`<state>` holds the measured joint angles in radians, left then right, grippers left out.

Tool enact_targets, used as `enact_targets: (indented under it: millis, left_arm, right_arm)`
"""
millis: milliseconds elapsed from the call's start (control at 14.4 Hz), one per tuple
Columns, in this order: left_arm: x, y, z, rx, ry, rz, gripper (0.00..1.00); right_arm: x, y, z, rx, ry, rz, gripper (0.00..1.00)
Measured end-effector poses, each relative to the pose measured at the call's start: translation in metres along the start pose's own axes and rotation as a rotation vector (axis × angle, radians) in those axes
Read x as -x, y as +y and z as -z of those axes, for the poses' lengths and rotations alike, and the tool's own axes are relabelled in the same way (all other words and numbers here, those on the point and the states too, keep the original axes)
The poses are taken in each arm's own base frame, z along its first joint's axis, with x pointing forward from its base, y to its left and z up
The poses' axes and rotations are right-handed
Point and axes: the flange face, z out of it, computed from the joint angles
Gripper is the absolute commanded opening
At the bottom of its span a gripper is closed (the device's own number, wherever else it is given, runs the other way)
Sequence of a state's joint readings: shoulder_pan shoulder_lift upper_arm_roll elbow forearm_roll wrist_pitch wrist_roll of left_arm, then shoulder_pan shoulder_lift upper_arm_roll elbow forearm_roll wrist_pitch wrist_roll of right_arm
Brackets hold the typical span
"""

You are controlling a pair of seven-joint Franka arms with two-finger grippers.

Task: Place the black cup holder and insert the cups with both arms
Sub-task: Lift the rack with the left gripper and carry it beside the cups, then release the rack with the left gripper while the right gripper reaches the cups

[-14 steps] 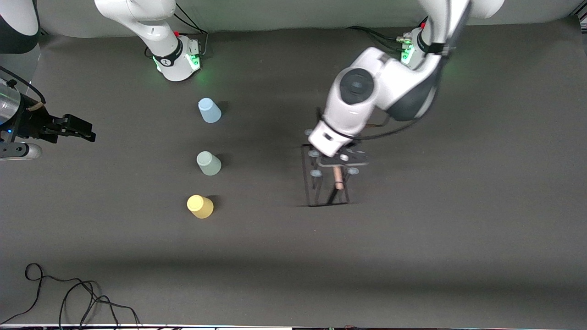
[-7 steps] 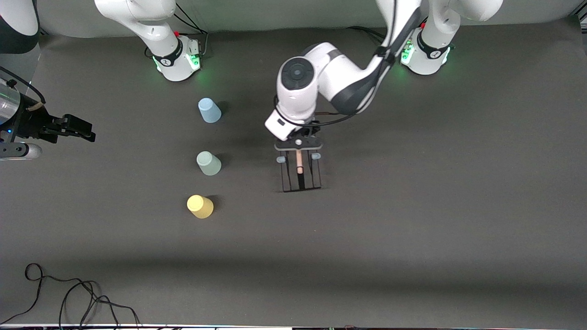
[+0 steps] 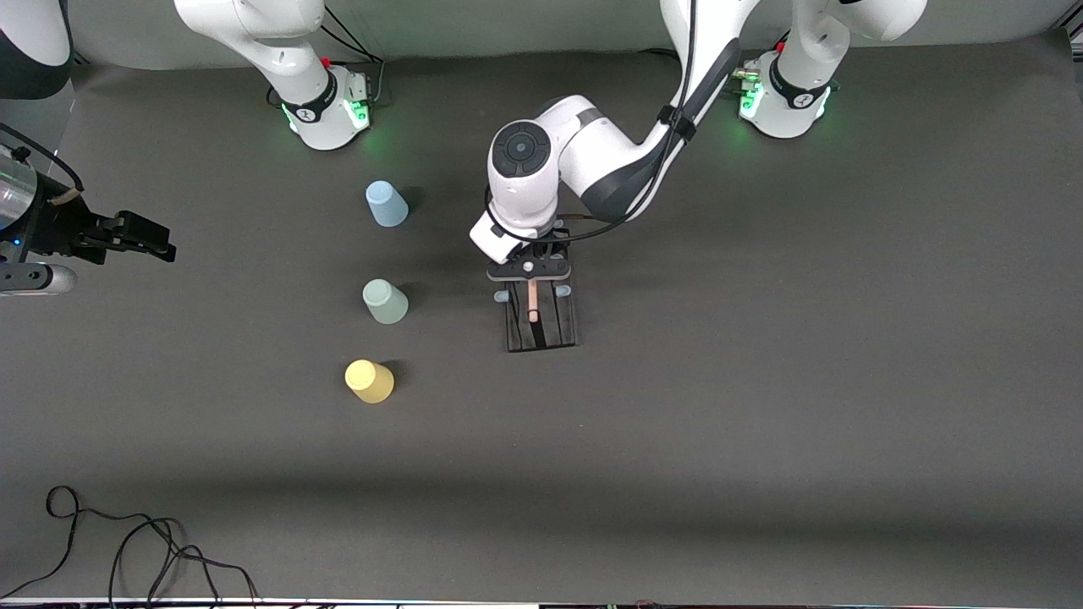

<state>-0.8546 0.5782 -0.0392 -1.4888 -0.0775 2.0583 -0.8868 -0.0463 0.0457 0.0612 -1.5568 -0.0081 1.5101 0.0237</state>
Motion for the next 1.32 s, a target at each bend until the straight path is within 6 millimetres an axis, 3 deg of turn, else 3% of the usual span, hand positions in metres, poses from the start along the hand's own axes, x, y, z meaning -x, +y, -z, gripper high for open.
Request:
enact_targets:
  millis: [69, 208, 278, 347, 417, 764, 972, 1111, 1319]
  left_arm:
    - [-0.001, 0.000, 0.000, 0.001, 0.001, 0.001, 0.00]
    - [-0.001, 0.001, 0.000, 0.004, -0.002, 0.004, 0.17]
    - [-0.001, 0.001, -0.001, 0.006, -0.005, 0.006, 0.44]
    - [-0.001, 0.001, -0.001, 0.006, -0.007, 0.008, 0.84]
    - [-0.002, 0.000, -0.002, 0.006, -0.006, 0.009, 0.99]
    - [-0.018, -0.001, 0.021, 0.042, 0.028, 0.027, 0.99]
    - [-0.037, -0.010, 0.066, 0.058, 0.043, 0.053, 0.99]
    - [-0.060, -0.039, 0.117, 0.063, 0.052, 0.093, 0.99]
    - [-0.096, -0.102, 0.179, 0.082, 0.080, 0.119, 0.99]
  right_arm:
    - [0.000, 0.000, 0.000, 0.000, 0.000, 0.000, 1.00]
    - [0.000, 0.000, 0.000, 0.000, 0.000, 0.000, 1.00]
    - [0.000, 0.000, 0.000, 0.000, 0.000, 0.000, 1.00]
    - [0.000, 0.000, 0.000, 0.000, 0.000, 0.001, 1.00]
    - [0.000, 0.000, 0.000, 0.000, 0.000, 0.001, 1.00]
    - [0.000, -0.001, 0.000, -0.001, -0.001, 0.003, 1.00]
    - [0.002, -0.009, -0.002, -0.041, -0.017, 0.011, 1.00]
    - [0.002, -0.020, -0.006, -0.092, -0.027, 0.005, 1.00]
    - [0.000, -0.052, -0.019, -0.103, -0.019, -0.034, 1.00]
